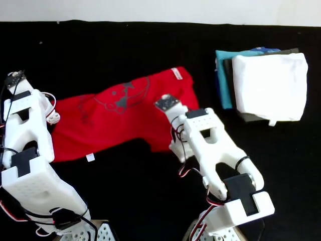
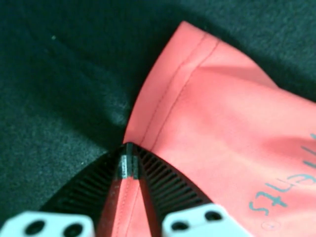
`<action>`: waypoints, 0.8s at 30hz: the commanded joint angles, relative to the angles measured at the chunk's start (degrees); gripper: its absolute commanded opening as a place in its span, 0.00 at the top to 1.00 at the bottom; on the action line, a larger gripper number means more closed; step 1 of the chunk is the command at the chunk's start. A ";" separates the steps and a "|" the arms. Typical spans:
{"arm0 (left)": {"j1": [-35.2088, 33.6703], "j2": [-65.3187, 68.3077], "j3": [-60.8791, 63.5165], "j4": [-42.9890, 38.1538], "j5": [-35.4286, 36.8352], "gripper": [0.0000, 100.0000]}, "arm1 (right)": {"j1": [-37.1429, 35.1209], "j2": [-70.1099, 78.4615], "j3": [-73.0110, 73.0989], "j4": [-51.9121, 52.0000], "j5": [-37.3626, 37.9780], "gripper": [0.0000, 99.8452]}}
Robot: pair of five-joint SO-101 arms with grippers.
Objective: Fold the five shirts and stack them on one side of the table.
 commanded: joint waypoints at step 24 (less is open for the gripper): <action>7.69 -18.42 23.78 -5.54 3.60 0.99 | -9.19 7.60 -10.51 0.40 -2.64 0.97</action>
